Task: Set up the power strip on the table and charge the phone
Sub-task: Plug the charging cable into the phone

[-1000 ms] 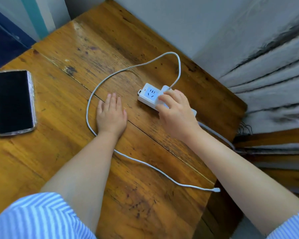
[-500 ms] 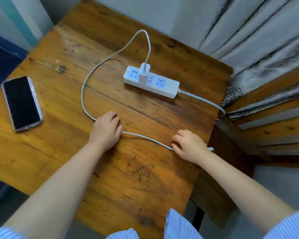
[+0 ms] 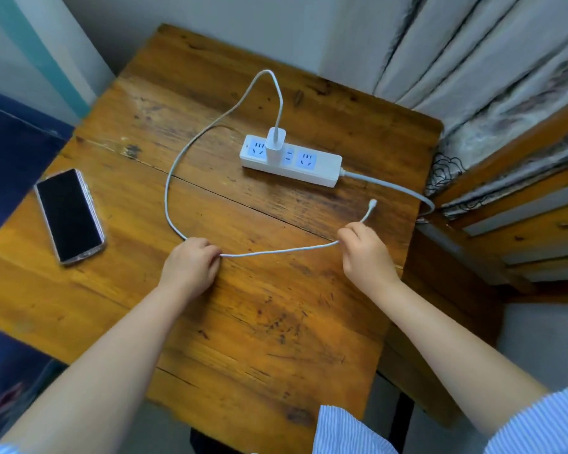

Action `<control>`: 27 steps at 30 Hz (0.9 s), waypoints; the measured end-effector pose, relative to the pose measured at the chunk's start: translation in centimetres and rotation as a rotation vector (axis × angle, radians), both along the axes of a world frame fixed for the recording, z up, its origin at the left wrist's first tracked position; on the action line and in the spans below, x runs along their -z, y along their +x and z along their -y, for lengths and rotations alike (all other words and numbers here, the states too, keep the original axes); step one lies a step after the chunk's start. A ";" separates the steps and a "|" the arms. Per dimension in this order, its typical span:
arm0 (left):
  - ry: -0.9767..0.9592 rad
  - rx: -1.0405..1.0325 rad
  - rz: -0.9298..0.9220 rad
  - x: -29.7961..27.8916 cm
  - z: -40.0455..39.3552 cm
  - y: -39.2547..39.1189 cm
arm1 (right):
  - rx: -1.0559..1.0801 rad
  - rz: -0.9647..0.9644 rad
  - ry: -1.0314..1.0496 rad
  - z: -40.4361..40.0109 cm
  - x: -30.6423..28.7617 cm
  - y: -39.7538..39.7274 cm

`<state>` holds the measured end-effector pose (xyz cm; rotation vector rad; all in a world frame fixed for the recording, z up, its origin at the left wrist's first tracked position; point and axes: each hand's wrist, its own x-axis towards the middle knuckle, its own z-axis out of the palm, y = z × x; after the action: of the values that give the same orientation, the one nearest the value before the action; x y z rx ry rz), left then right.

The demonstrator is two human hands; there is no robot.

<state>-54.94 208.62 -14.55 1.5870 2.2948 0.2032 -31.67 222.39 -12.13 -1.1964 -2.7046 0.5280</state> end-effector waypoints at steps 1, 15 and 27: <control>0.001 -0.011 0.040 0.2 0.3 0.3 | 0.021 -0.059 -0.004 -0.1 -0.4 -0.2; 0.009 -0.297 0.051 -1.0 6.7 -14.3 | 0.120 -0.517 -0.228 6.3 -4.3 -17.9; -0.541 0.642 -0.449 -0.2 5.5 -23.4 | 0.296 -0.263 -0.641 8.9 -1.4 -24.3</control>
<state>-78.37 203.08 -14.36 2.0671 1.7319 -0.9226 -56.01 213.47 -10.70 -1.4903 -2.1349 1.4517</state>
